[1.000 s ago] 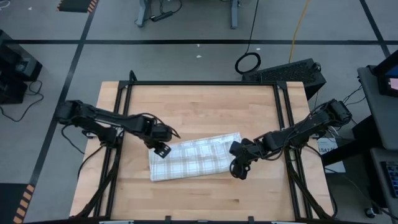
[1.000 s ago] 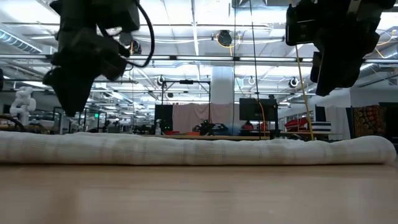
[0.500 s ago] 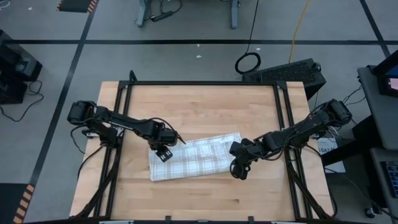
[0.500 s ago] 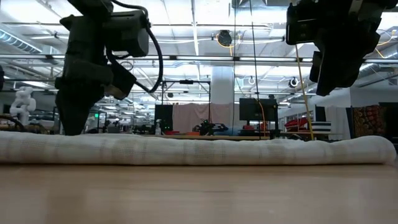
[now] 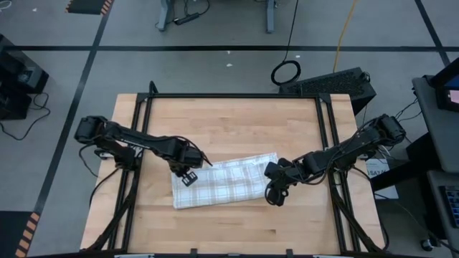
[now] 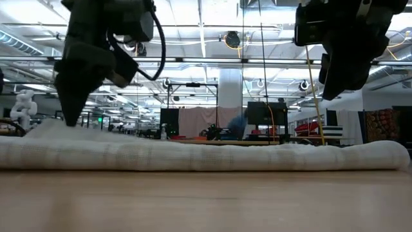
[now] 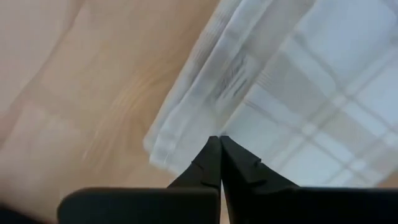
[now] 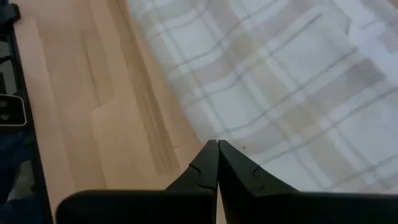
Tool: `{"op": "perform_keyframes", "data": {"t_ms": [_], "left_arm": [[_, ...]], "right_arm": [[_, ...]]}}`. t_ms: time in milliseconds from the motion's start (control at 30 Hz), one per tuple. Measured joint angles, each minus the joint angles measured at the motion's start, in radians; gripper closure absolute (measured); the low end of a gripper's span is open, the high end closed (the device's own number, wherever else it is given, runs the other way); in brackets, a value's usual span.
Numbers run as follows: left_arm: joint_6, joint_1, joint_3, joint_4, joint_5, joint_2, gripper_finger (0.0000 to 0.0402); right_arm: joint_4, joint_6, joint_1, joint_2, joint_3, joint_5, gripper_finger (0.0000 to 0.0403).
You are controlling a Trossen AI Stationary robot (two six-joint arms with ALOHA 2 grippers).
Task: Roll towel
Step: Roll the white kitchen towel
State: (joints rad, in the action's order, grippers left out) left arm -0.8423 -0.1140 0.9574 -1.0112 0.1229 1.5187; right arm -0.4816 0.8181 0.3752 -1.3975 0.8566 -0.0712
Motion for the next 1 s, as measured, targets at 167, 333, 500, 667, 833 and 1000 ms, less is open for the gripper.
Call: {"op": "perform_keyframes", "data": {"t_ms": [167, 333, 500, 667, 833, 1000], "left_arm": [[-0.102, -0.036, 0.031, -0.109, 0.001, -0.024, 0.0397], [-0.154, -0.059, 0.027, -0.121, -0.039, -0.026, 0.0398], [-0.198, -0.065, 0.038, -0.132, -0.043, -0.028, 0.0398], [-0.248, -0.093, 0.058, -0.17, -0.05, -0.033, 0.0398], [-0.253, -0.106, 0.058, -0.167, -0.053, -0.033, 0.0398], [-0.252, -0.102, 0.058, -0.168, -0.075, -0.033, 0.0398]], "right_arm": [[0.0, 0.004, 0.0, 0.0, 0.0, -0.007, 0.0403], [0.006, -0.01, 0.0, 0.0, 0.0, -0.008, 0.0403], [0.019, -0.012, 0.0, 0.0, 0.0, -0.022, 0.0403], [0.112, -0.037, -0.003, -0.036, 0.0, -0.082, 0.0403], [0.388, -0.136, -0.005, -0.165, 0.0, -0.083, 0.0403], [0.674, -0.228, -0.018, -0.323, 0.0, -0.083, 0.0403]]}}
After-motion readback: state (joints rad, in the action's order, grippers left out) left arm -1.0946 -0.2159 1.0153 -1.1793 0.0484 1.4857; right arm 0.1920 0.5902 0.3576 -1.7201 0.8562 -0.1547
